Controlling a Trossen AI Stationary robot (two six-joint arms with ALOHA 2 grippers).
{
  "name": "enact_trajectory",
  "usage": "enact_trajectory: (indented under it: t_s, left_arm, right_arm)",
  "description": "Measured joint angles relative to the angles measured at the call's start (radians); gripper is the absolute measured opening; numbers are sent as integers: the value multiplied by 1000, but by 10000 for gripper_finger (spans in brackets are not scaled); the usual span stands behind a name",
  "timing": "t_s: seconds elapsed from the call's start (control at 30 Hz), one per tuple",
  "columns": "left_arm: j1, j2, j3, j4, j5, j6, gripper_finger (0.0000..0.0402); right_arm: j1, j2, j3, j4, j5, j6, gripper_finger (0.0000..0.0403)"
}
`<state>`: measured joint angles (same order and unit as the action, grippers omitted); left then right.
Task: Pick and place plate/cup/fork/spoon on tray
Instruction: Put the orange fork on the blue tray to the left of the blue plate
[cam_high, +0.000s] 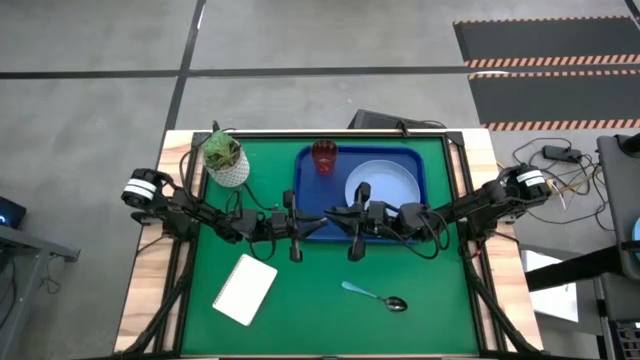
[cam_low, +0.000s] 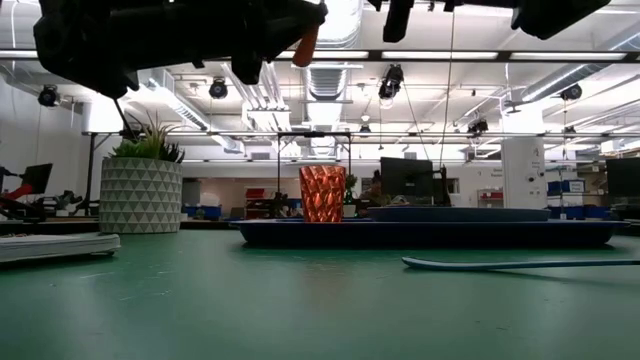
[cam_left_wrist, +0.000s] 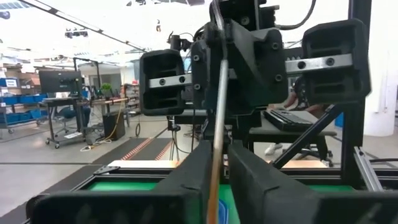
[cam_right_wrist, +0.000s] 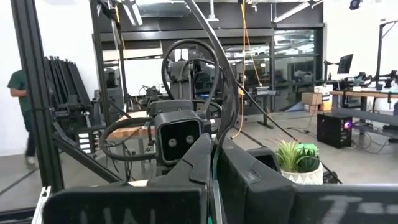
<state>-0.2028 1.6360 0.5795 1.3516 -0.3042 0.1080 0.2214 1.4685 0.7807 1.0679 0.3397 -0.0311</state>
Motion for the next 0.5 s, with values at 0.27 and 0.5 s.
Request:
enact_trajectory:
  t_s: [0.27, 0.5]
  left_arm:
    - [0, 0, -22, -27, 1, 0, 121]
    - [-1, -72, -92, -112, 5, 4, 145]
  right_arm:
    - [-34, -38, 0, -126, 0, 114, 8]
    - [-104, -154, 0, -436, 11, 311, 8]
